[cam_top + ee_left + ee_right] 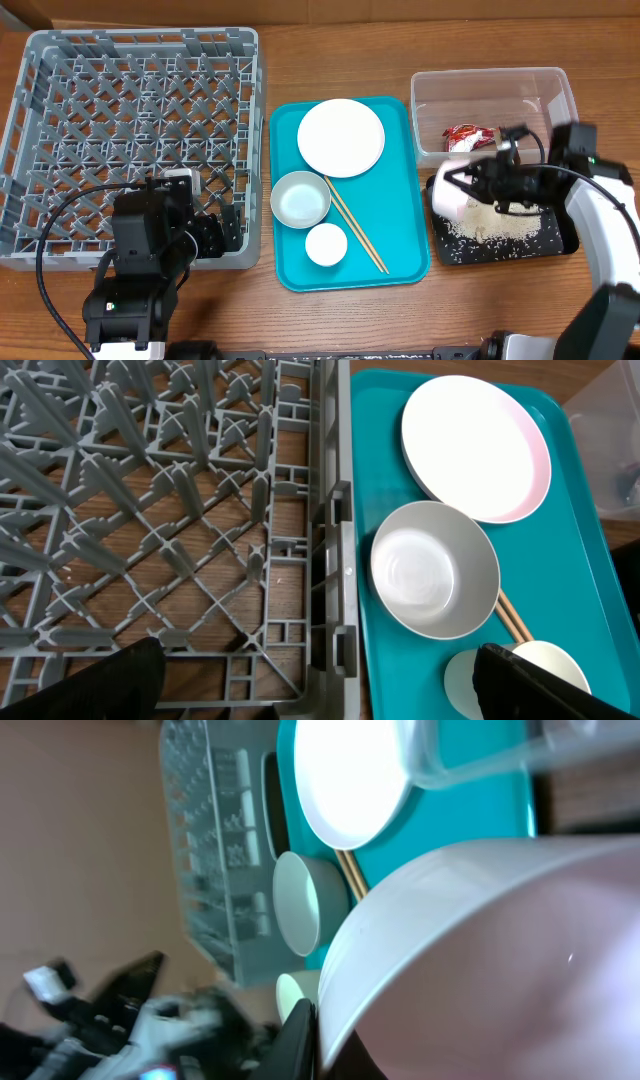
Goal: Sort waste into correct bins and load items into the dishwasher
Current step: 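Place the emptied pink bowl onto the white plate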
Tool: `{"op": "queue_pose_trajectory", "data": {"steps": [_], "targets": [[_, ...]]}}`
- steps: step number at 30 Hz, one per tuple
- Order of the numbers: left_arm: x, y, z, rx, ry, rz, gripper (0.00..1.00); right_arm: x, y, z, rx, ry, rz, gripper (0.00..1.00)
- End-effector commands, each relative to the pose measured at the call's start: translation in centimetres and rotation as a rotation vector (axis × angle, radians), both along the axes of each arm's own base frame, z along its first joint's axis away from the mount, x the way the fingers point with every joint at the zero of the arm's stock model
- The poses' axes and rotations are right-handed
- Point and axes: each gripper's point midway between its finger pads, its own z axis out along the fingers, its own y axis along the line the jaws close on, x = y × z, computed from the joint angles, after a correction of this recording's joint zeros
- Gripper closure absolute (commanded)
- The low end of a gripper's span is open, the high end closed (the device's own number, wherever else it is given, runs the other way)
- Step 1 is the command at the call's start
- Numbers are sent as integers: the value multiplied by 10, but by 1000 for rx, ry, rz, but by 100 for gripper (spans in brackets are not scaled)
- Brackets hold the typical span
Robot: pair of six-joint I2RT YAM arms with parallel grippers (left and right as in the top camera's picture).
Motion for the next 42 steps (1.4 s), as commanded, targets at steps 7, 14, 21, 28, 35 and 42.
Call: {"op": "queue_pose_trajectory", "data": {"steps": [7,14,21,28,35,42], "targets": [[3,-2,12,-10,-30,-2,0,26,62,8,-429,-267,196,96],[3,-2,12,-10,-30,-2,0,61,126,27,-564,-593,228,96],[3,-2,12,-10,-29,-2,0,88,174,28,-615,-770,194,96],[3,-2,12,-10,-29,-3,0,98,186,-35,-644,-682,253,96],[3,-2,12,-10,-29,-2,0,110,193,-73,-653,-659,266,95],[3,-2,12,-10,-29,-2,0,102,193,-75,-645,-630,290,33]]}}
